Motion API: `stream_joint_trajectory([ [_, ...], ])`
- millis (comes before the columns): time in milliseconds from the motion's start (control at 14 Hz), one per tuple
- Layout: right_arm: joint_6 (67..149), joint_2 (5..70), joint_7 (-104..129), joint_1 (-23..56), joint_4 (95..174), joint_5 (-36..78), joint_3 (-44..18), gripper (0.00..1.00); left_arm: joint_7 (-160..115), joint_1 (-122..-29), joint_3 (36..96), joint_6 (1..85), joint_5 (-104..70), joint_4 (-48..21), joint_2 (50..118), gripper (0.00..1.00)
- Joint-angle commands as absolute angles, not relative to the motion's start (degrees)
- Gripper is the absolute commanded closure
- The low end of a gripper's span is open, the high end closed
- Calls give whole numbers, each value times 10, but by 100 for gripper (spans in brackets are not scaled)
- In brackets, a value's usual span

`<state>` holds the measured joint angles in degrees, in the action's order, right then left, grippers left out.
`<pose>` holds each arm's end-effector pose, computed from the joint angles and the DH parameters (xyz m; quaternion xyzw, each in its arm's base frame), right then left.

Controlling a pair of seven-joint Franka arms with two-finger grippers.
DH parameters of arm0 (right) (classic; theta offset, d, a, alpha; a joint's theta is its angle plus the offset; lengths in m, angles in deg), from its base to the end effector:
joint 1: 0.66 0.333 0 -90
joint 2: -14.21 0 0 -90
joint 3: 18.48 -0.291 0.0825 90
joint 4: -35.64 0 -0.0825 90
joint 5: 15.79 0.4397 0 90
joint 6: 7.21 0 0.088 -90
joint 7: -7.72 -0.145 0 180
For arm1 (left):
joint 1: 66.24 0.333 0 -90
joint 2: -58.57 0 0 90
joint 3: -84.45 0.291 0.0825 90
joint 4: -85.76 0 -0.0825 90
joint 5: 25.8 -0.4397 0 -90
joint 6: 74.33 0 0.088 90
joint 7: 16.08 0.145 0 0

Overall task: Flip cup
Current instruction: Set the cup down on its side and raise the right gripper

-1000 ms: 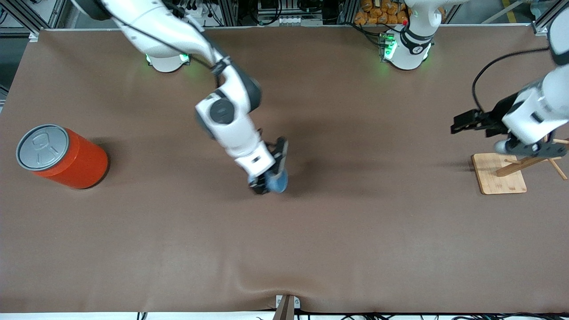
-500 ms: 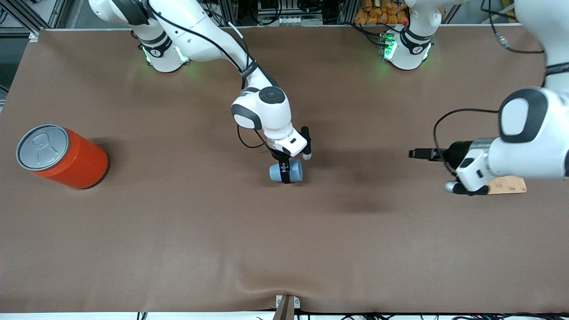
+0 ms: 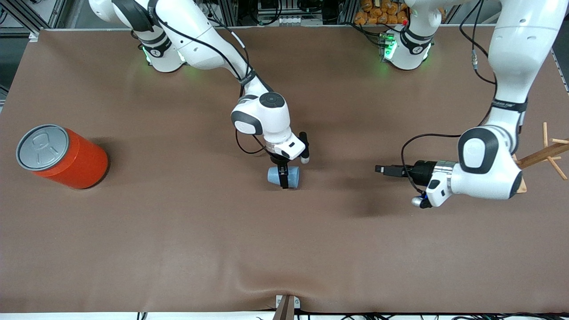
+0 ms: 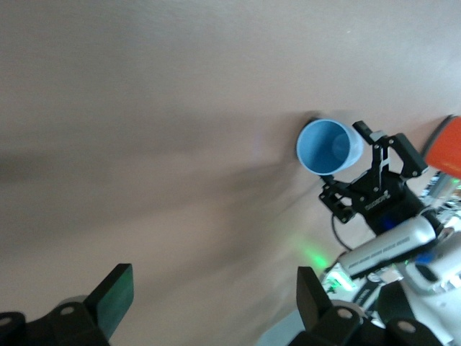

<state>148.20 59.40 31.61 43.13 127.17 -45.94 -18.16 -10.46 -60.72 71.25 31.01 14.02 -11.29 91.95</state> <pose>0.5401 0.5261 0.1050 0.6722 0.7086 0.1792 0.1182 0.6427 -0.1578 0.1789 0.9080 0.0564 -0.2079 0.3593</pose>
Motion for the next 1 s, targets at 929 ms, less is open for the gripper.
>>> stream_joint_trajectory([
  [929,978,250,271,240,1252,-209,-204,0,-92,-716,712,480,329,-7,1027,4],
])
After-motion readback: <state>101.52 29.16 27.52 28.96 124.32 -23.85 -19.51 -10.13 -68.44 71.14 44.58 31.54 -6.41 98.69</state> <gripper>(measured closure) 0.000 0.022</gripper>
